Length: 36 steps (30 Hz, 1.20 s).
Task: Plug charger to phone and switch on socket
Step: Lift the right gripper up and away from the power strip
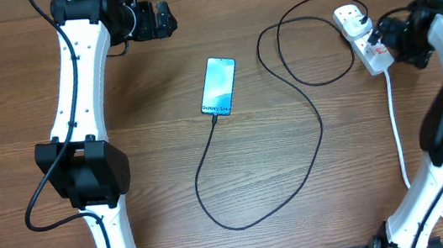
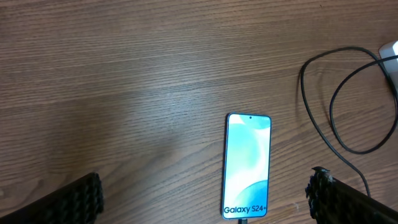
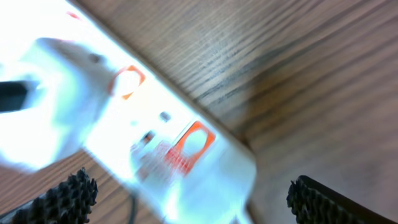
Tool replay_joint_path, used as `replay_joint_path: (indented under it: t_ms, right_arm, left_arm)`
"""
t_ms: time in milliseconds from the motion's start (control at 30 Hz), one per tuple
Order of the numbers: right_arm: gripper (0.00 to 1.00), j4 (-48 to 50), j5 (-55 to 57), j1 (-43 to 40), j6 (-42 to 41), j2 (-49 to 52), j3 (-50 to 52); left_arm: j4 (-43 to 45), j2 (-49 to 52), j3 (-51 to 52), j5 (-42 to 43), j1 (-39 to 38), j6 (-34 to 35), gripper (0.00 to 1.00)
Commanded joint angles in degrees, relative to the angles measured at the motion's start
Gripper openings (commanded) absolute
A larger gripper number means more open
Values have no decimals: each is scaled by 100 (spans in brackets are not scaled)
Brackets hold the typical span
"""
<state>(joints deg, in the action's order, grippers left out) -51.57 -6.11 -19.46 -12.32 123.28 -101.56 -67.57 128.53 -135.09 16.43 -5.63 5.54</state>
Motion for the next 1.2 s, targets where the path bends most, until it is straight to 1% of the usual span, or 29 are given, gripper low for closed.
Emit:
replay_joint_path:
  t_ms: [0,200,433,633,833,933,1167]
  right_arm:
    - [100,-192,-2,-22,15,-1034,-57]
    - [100,-802,-2,-15,15,-1840,-57]
    - [100,-1235,-4,-15,4,-2433,-55]
    - [100,-1482,-4,-9,-334,-3023,-52]
    - [100,-1978,2,186,-339,-3506,-24]
    - [100,-2059,2,374,-339,-3773,190]
    - [100,-1779,0,907,-332,-4872,1287]
  left_arm:
    - [11,57,31,-52,-39,-107,100]
    - [9,57,31,-50,-39,-107,100]
    - [9,57,31,-52,-39,-107,100]
    - [9,57,31,-52,-39,-107,100]
    - [9,57,31,-50,-39,-107,100]
    - [9,57,31,-52,-39,-107,100]
    - [9,57,31,-52,-39,-107,100]
